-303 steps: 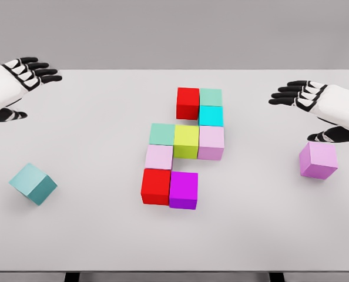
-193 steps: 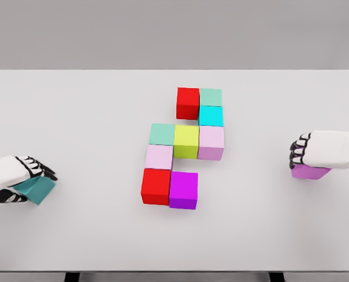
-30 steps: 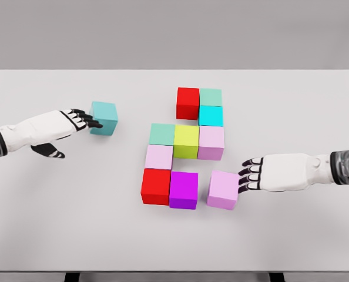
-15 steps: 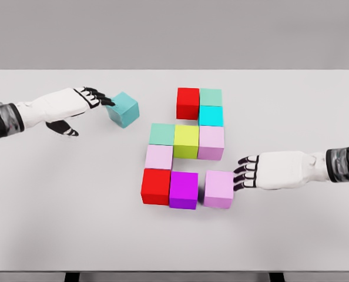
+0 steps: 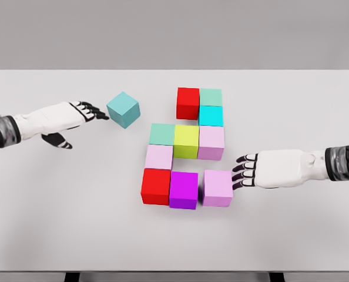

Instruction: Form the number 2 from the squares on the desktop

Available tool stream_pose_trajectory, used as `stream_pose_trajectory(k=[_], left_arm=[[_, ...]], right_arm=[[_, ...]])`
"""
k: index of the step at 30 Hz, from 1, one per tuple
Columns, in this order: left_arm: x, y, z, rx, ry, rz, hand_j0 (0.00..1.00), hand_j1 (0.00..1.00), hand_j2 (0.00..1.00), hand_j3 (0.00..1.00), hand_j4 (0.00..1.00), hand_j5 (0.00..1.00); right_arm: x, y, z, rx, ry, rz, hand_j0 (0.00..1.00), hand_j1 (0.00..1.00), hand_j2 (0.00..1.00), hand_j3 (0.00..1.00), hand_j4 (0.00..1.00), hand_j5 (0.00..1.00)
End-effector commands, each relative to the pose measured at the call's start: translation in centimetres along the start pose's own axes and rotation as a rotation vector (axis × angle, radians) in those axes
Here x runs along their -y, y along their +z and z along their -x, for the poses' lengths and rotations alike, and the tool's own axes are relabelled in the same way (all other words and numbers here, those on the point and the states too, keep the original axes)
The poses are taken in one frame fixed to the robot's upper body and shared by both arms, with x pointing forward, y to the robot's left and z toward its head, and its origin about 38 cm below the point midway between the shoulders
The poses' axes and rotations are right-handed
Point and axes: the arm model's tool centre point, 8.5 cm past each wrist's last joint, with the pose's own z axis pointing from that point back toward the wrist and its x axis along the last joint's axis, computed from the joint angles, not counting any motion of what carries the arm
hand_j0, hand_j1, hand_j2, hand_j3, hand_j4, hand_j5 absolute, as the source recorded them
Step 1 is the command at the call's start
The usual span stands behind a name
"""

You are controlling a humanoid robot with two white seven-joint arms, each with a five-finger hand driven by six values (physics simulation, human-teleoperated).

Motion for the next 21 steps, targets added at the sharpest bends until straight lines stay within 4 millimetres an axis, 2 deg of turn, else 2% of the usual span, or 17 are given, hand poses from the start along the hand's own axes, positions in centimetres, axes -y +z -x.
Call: stream_pose_trajectory(k=[1, 6, 13, 19, 21], left_arm=[[0.2, -1.0, -0.7, 0.021, 0.003, 0.000, 1.00, 1.00, 1.00, 1.00, 1.00, 1.00], [0.3, -1.8, -1.0, 0.030, -0.003, 0.003, 1.00, 1.00, 1.00, 1.00, 1.00, 1.00], [0.0, -3.1, -1.7, 0.049, -0.002, 0.000, 1.00, 1.00, 1.00, 1.00, 1.00, 1.00], [-0.5, -3.4, -1.2, 0.039, -0.005, 0.003, 1.00, 1.00, 1.00, 1.00, 1.00, 1.00], [-0.6, -4.1, -1.2, 0.042, 0.002, 0.006, 1.00, 1.00, 1.00, 1.00, 1.00, 1.00]], right_arm=[[0.0, 0.1, 0.1, -0.004, -0.003, 0.002, 0.99, 0.99, 0.99, 0.99, 0.99, 0.99], [-0.6, 0.7, 0.9, -0.034, -0.016, -0.012, 0.99, 0.99, 0.99, 0.99, 0.99, 0.99], [-0.2, 0.6, 0.8, -0.031, -0.010, -0.001, 0.99, 0.99, 0.99, 0.99, 0.99, 0.99], [0.1, 0.3, 0.6, -0.020, -0.006, 0.004, 0.99, 0.99, 0.99, 0.99, 0.99, 0.99], [0.3, 0.2, 0.4, -0.013, 0.000, 0.010, 0.99, 0.99, 0.99, 0.99, 0.99, 0.99]])
